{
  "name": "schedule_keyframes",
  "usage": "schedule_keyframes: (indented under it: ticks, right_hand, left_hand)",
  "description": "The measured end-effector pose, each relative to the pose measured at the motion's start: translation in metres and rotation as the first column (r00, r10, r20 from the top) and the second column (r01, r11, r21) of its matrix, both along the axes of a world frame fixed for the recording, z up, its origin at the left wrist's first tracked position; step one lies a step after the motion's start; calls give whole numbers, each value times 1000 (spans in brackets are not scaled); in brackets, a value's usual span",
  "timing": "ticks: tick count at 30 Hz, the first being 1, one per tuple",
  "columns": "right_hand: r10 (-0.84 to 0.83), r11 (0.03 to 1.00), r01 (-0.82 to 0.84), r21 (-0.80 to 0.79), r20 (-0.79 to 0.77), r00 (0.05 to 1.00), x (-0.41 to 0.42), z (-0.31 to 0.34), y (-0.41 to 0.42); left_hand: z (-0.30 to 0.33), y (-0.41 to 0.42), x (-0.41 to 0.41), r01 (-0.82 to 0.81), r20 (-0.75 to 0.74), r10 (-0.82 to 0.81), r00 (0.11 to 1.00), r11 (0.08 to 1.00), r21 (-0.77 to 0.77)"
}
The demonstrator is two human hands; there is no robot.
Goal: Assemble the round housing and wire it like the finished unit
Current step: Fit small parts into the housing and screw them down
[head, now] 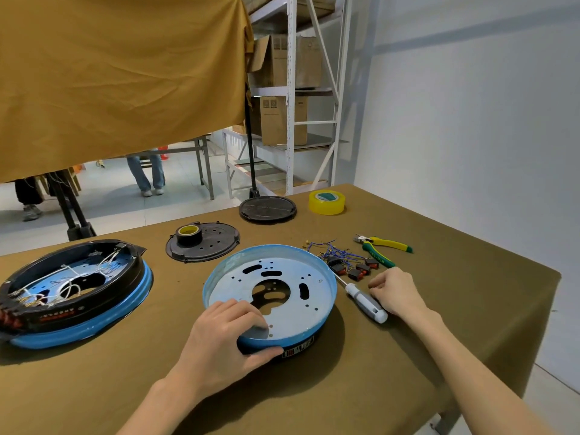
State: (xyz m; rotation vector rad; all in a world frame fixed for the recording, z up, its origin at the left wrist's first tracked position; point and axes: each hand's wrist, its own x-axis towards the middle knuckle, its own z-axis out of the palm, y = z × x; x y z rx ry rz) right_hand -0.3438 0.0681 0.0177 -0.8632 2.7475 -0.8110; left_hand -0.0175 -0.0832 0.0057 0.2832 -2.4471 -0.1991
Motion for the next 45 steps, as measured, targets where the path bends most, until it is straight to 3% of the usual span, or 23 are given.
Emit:
schedule_keyframes:
  ticks: [8,12,15,18,23,26,30,37,41,45]
  right_hand:
    - [61,995,-53,87,-94,994,-17,0,4]
    - [98,991,-86,104,-115,989,-14,4,10]
    - [130,986,-139,-90,-100,986,3,7,7]
    - [173,891,-203,-406,-108,979,32,22,-1]
    - [312,678,-290,-675,-94,946,77,61,-21]
    - [353,578,-372,-727,-188,917,93,77,-31]
    - [376,532,-395,-749,-209,903,102,82,-49]
    - [397,578,-382,-721,-161,904,111,74,-74]
    - [406,671,-406,-620,-152,901,115,55,-76]
    - [427,781,-419,-463,-95,899,113,35,-72]
  left_hand:
    - [-7,5,-3,17,29,-11,1000,981,-192]
    - [-5,6,-2,34,3,-34,999,985,-167]
    - [-2,8,-4,52,-46,-59,997,989,-138]
    - [8,10,-8,26,-146,-33,989,998,-52]
    - [56,16,-9,58,-425,104,899,935,351]
    - [84,17,-5,158,-496,235,836,762,628]
    - [102,16,2,280,-384,343,857,317,906]
    - [113,4,13,295,-251,368,895,-66,953]
    - [94,-17,20,223,-111,348,931,-301,927]
    - [55,-25,24,92,39,308,951,-399,912]
